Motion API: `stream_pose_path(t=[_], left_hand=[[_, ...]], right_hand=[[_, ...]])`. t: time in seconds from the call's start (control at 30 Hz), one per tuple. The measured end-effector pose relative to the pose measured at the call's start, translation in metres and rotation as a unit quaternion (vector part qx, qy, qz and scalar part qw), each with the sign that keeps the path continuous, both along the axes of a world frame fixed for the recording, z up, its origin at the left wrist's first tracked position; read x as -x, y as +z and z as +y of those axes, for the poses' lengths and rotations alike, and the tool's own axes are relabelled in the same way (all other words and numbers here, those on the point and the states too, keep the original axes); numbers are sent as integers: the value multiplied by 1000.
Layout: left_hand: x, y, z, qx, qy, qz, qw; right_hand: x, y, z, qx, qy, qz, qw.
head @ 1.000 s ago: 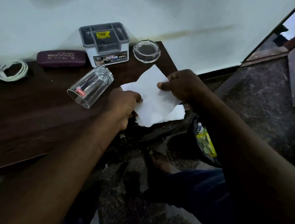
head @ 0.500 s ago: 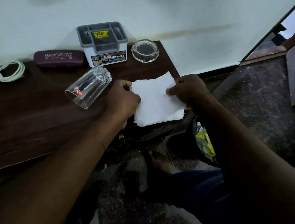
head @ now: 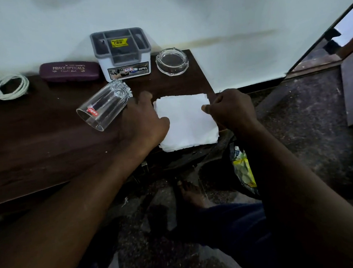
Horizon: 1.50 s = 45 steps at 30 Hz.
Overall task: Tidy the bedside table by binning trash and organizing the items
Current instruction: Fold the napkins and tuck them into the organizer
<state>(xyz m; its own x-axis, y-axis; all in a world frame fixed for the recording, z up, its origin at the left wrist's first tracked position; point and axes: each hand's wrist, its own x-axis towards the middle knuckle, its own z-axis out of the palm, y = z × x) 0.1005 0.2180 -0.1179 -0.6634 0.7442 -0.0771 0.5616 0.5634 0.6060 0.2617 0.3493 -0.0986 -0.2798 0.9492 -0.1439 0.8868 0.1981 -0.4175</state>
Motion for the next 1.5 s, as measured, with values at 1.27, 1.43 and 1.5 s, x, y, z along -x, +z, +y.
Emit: stream_pose_path(t=[1.27, 1.43, 1.5], left_hand=[[-7, 12, 6, -93, 140, -514, 841], [-4, 13, 4, -103, 130, -522, 836], [-2, 15, 3, -98, 130, -530, 832]], right_hand=[[23, -5, -9, 267, -93, 177, 943], [21, 2, -14, 275, -96, 181, 939], [22, 4, -16, 279, -96, 180, 938]])
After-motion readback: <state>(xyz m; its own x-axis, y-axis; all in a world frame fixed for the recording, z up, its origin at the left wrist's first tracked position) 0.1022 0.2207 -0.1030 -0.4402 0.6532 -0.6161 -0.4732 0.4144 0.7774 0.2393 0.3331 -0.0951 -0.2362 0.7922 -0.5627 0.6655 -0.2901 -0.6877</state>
